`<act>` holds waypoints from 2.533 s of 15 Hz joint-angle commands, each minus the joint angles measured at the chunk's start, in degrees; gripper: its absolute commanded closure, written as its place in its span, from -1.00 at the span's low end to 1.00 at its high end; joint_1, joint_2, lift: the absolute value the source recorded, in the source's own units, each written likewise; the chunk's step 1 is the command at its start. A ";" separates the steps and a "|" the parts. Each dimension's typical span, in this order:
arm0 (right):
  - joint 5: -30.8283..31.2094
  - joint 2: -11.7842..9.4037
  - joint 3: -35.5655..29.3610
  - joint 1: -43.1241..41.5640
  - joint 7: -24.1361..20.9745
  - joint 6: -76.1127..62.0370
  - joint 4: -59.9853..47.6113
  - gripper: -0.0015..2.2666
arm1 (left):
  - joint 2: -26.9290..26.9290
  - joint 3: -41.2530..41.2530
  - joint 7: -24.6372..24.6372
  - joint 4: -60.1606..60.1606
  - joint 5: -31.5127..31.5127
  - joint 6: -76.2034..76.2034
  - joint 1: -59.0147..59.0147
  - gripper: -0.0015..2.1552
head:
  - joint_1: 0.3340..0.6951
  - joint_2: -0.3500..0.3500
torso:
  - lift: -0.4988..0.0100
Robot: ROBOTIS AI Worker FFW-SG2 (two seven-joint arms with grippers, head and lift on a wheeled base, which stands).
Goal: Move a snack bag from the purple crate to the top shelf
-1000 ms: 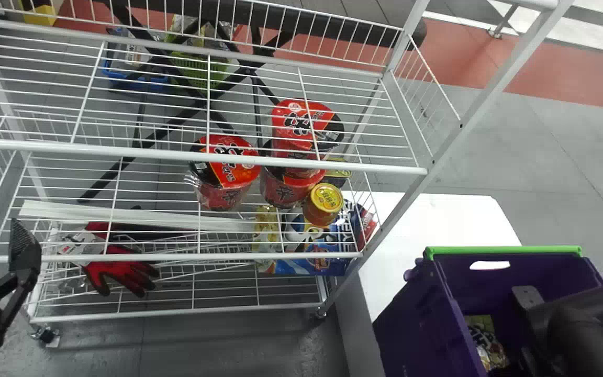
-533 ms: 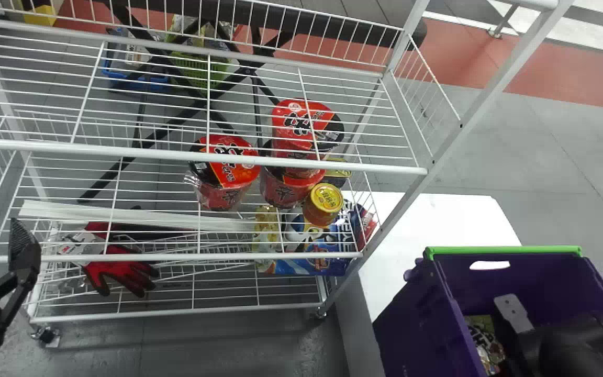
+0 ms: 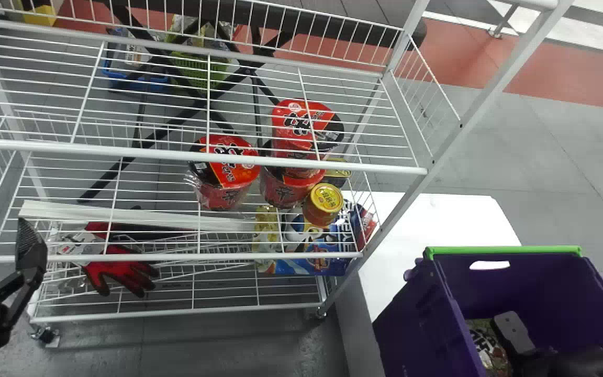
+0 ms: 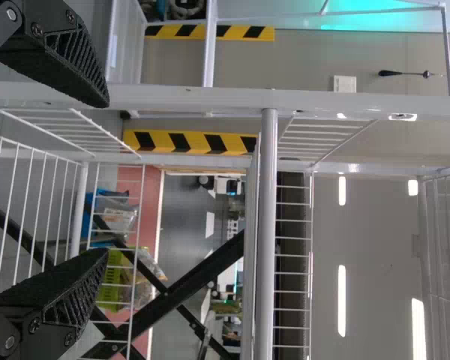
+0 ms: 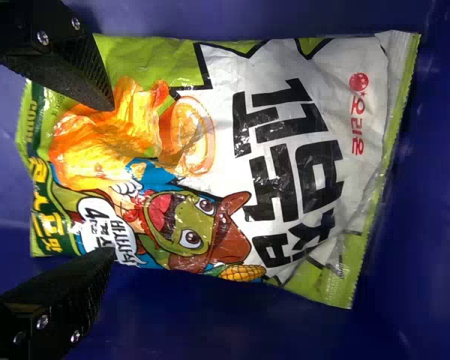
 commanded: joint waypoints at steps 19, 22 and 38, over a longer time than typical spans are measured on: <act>-4.95 0.39 -7.09 2.55 0.43 8.51 -4.91 0.51 | 0.07 -0.32 0.00 0.47 0.20 -0.25 -0.09 -0.88 | 1.00 -1.00 | -0.82; -6.10 0.39 -8.85 3.78 2.10 7.64 -5.88 0.51 | 0.07 -0.32 0.00 0.65 0.20 -0.25 -0.17 -0.88 | 1.00 -1.00 | -0.82; -12.25 2.50 -11.66 7.39 -0.98 5.53 -11.33 0.74 | -0.11 -0.59 -0.09 1.88 0.29 -0.08 -0.88 -0.88 | 1.00 -1.00 | -0.81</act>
